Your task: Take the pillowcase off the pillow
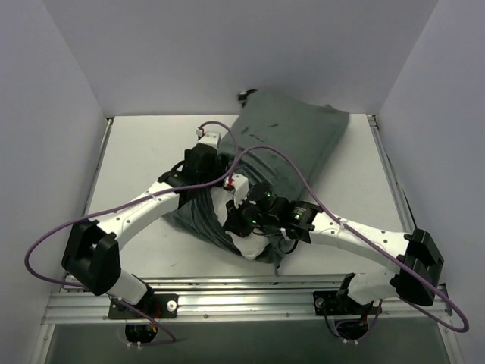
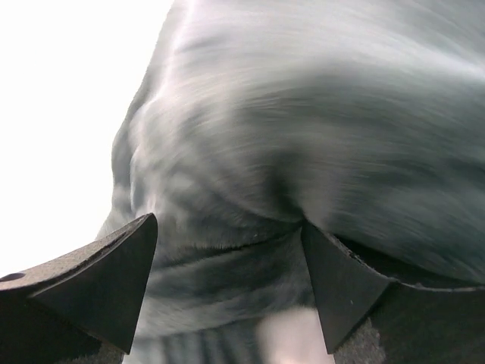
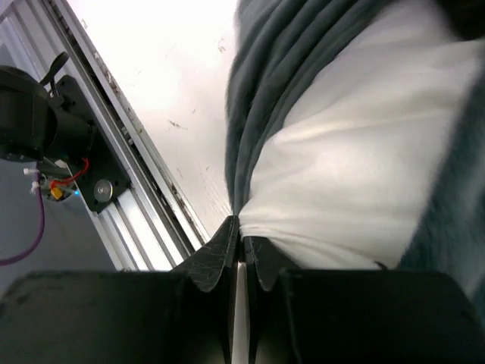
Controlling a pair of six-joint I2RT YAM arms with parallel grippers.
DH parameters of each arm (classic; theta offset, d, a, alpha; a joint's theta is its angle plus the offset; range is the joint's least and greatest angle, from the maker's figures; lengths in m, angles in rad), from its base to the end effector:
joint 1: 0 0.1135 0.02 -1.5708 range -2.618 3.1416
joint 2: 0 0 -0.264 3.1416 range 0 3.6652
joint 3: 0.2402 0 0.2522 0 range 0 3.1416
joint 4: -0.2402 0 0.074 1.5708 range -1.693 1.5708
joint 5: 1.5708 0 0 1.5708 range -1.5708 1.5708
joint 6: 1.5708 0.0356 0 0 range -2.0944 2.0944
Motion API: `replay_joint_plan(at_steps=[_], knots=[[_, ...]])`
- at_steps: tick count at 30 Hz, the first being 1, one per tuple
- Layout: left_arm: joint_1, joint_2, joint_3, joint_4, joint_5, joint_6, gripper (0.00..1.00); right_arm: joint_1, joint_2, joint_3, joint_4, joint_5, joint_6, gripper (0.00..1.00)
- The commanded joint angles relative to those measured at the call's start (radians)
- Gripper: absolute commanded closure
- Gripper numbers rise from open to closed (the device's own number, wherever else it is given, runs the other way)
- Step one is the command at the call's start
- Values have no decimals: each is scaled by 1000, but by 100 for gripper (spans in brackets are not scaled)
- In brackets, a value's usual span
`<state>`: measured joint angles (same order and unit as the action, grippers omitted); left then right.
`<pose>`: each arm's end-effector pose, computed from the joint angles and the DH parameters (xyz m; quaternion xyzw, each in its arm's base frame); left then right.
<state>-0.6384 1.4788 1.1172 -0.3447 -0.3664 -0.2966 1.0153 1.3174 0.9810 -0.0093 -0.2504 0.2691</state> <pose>0.2707 -0.1850 0.2762 0.0766 0.8928 -0.0380 0.4423 0.1544 0.2654 0.3081 -0.3627 0.7298 0.4235 0.3956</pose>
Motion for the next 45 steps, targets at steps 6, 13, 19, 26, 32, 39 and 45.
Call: replay_joint_plan(at_steps=[6, 13, 19, 26, 32, 39, 45], knots=[[97, 11, 104, 319, 86, -110, 11, -26, 120, 11, 215, -33, 45, 100], [160, -207, -5, 115, 17, -160, 9, -78, 198, 113, 190, 17, -4, 100], [160, -292, -128, 128, 240, -190, 9, -90, 212, 110, 180, -6, -8, 100], [160, -192, -140, 217, 282, -211, 10, -90, 200, 94, 166, 13, 2, 100], [158, -75, -152, 315, 298, -242, 13, -92, 186, 85, 155, 33, 4, 100], [160, -31, -226, 305, 56, -338, 33, -98, 134, 70, 115, 71, 9, 100], [161, -38, -290, 222, -100, -458, 47, -113, 62, 58, 60, 117, -1, 100]])
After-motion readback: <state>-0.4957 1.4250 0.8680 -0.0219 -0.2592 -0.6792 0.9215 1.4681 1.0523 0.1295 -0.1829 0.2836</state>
